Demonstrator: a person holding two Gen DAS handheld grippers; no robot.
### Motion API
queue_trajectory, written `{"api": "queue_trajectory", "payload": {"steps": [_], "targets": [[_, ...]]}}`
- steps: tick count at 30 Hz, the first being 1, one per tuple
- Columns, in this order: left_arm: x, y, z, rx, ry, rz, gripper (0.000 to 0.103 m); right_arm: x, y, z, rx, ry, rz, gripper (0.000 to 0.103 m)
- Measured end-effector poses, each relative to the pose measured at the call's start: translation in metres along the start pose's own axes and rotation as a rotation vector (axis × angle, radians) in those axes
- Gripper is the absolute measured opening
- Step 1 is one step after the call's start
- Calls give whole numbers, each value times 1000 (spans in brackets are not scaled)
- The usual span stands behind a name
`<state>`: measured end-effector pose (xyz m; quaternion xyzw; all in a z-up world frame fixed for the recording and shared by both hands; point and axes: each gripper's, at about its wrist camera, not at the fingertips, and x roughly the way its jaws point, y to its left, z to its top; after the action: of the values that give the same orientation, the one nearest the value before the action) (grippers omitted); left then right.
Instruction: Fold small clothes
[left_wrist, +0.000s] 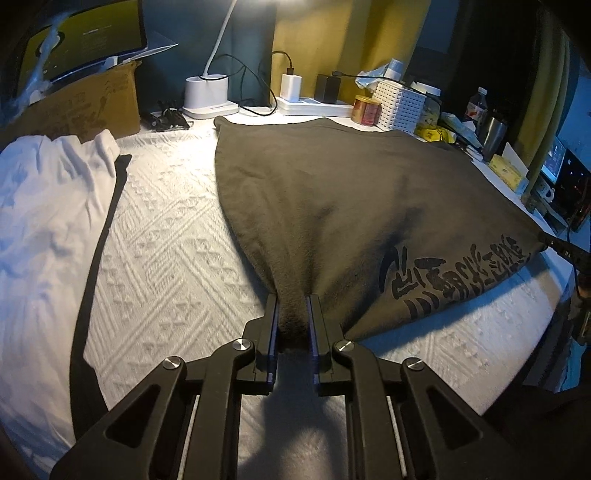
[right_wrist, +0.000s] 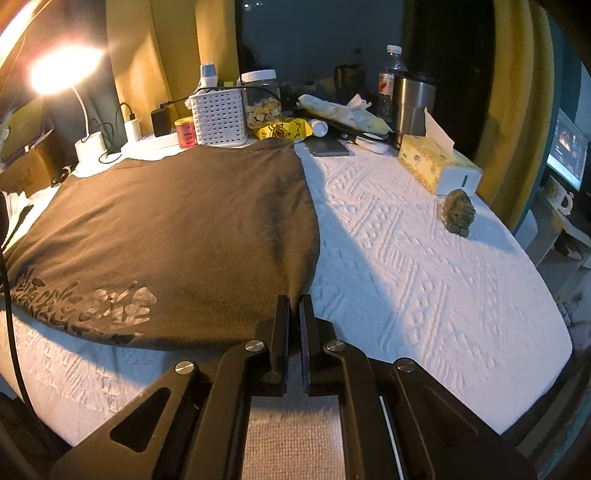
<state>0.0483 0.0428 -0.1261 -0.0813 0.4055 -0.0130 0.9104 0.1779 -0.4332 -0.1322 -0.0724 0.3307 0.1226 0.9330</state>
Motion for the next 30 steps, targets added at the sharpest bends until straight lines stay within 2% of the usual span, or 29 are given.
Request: {"api": "queue_trajectory", "payload": {"steps": [15, 26, 28, 30], "targets": [[-12, -9, -19, 40, 12, -4, 12, -12, -8, -27, 35, 4, -9, 6], [-21, -8, -25, 25, 33, 13, 14, -16, -12, -44, 67, 13, -24, 6], [-25, -8, -22, 29, 27, 23, 19, -15, -12, -43, 73, 16, -27, 6], [-27, -6, -20, 29, 16, 35, 31, -15, -13, -42, 89, 18, -25, 6]]}}
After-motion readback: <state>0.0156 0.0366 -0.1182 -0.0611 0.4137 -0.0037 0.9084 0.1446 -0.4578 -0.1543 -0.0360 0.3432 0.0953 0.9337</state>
